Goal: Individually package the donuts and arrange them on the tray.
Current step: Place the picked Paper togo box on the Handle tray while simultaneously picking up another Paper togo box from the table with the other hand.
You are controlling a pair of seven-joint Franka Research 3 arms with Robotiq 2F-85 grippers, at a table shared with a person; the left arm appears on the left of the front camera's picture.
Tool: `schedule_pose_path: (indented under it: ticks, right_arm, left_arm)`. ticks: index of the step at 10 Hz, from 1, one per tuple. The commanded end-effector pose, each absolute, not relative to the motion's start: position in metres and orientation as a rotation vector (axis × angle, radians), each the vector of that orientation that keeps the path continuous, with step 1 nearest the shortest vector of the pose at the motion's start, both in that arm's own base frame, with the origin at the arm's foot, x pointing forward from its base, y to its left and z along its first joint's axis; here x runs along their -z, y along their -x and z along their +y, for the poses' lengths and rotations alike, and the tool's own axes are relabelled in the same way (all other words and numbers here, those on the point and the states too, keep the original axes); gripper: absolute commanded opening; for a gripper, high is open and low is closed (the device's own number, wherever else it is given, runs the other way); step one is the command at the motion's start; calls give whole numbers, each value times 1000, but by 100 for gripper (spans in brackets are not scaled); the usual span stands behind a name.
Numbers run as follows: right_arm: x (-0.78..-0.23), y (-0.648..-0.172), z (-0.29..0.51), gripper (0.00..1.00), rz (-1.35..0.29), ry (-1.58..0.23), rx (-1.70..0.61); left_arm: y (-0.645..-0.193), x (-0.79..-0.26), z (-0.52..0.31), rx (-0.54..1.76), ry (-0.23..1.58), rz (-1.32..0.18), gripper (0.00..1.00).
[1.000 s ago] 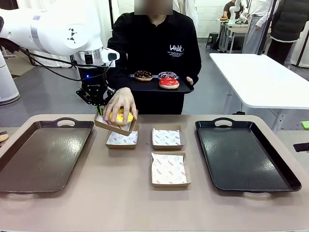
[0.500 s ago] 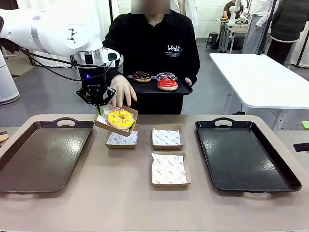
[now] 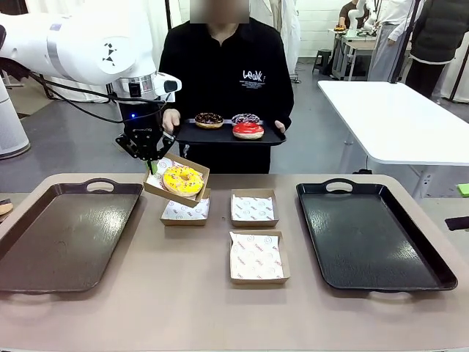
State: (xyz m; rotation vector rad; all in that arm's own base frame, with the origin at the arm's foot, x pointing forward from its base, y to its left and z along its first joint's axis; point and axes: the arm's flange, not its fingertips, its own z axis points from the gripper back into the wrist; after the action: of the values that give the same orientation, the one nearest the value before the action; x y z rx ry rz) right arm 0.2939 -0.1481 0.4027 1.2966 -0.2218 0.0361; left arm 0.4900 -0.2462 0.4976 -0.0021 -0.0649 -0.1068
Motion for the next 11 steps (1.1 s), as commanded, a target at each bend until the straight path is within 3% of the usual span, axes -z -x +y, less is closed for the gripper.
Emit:
schedule_pose_path:
  ticks: [1,8,11]
  right_arm:
    - [-403,-295,-149,100,-225,-1302,-22]
    - [-412,-298,-140,100,-181,-1287,-63]
    - [-439,-307,-97,100,-142,-1111,-29]
  left_arm:
    - [-491,-500,-248,91,6,-68,0]
    - [-488,-505,-238,132,16,-39,1]
    - [-473,-528,-207,129,15,-30,1]
